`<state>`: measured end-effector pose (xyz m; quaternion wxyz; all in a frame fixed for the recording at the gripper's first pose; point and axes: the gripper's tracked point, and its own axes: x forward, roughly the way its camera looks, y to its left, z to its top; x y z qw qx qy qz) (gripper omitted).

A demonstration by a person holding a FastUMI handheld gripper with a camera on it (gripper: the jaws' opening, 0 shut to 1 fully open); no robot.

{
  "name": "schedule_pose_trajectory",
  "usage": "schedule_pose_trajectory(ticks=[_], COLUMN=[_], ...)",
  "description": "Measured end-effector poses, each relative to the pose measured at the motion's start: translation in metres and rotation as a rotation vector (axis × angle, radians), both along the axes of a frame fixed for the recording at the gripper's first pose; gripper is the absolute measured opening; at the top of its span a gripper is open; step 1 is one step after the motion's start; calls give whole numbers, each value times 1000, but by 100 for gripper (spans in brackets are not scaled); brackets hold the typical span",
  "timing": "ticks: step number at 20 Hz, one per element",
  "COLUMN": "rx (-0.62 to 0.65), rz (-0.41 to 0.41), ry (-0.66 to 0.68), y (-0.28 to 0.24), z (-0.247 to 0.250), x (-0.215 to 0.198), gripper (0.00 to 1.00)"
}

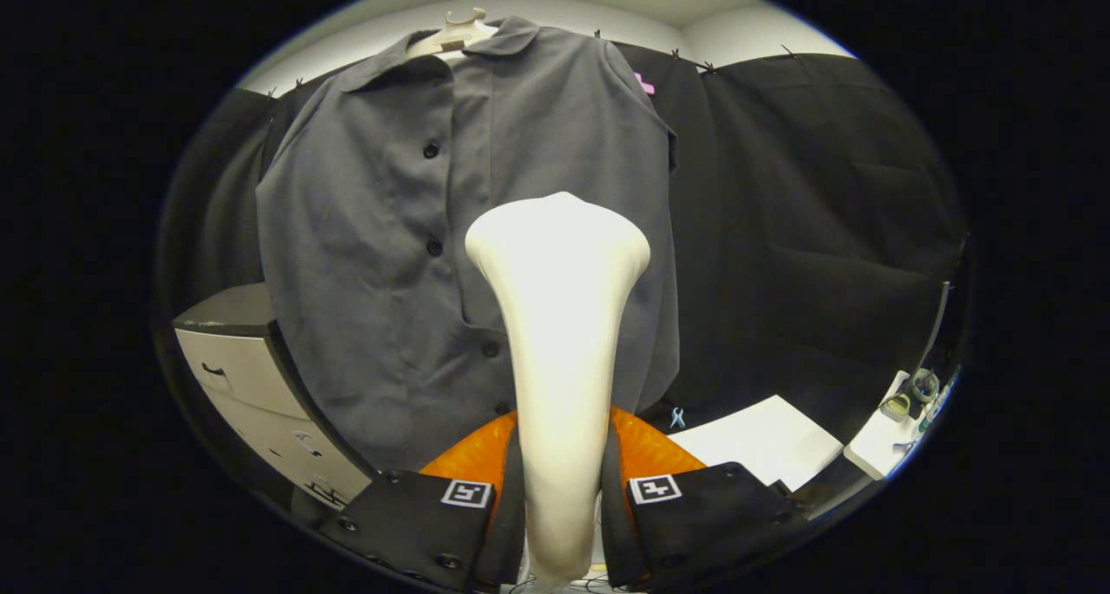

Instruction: Iron the clothes twice with a garment steamer, once on the left side and once on the right side.

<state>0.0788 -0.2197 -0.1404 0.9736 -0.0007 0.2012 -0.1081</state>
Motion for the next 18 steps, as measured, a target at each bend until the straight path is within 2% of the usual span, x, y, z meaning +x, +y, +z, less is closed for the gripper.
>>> schedule_pose_trajectory(ticks=[8, 18], rx=[-9, -13], rz=[101, 150], ry=[-158, -261], y=[79, 123], z=[83, 132], x=[-32, -56], gripper=[44, 44])
